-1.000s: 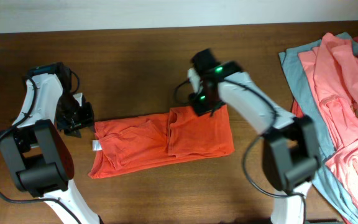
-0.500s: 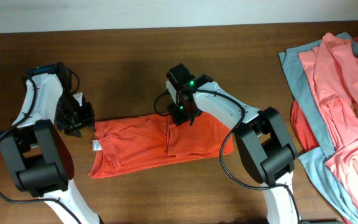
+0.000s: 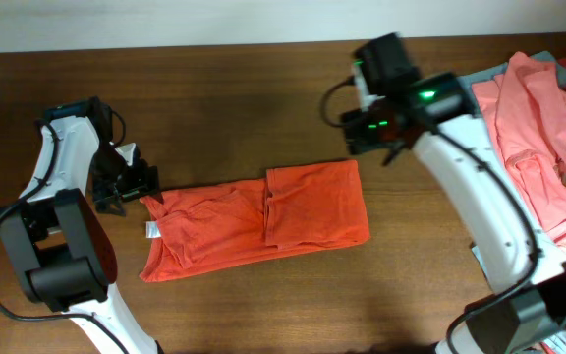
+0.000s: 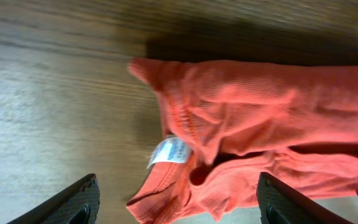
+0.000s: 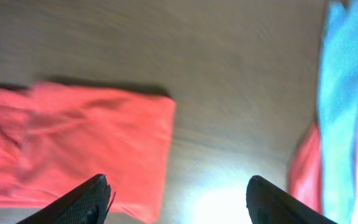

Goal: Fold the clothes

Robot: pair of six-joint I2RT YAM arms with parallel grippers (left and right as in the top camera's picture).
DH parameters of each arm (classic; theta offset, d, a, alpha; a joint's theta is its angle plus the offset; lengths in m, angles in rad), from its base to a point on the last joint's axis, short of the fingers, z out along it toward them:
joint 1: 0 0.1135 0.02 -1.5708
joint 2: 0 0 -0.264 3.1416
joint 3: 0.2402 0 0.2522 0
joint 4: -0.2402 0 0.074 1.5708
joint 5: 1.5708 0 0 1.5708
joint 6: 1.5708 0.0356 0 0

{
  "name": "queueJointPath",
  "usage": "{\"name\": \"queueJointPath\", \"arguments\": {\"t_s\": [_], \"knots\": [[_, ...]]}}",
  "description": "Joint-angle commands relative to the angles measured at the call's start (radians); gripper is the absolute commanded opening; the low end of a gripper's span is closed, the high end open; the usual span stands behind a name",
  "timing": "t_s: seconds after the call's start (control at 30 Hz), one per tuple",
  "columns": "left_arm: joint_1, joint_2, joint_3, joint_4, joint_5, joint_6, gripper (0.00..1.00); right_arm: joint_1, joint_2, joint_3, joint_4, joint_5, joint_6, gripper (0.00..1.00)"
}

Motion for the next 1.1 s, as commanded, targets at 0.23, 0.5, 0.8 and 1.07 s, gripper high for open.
{"name": "queueJointPath", "arguments": {"t_s": [0.23, 0.5, 0.8, 1.07], "knots": [[0.002, -0.023, -0.165, 0.126, 0.066, 0.067, 0.81, -0.151, 0.034, -0.082, -0.036, -0.045, 0.004, 0.75], [0.002, -0.023, -0.357, 0.248, 0.223, 0.143, 0.63, -0.153, 0.034, -0.087, -0.034, -0.044, 0.005, 0.75], [0.003, -0.023, -0.369, 0.268, 0.274, 0.187, 0.10, -0.153, 0.034, -0.087, -0.042, -0.045, 0.005, 0.75], [0.106, -0.067, -0.263, 0.238, 0.183, 0.104, 0.00, -0.153, 0.034, -0.087, -0.058, -0.044, 0.005, 0.75]]}}
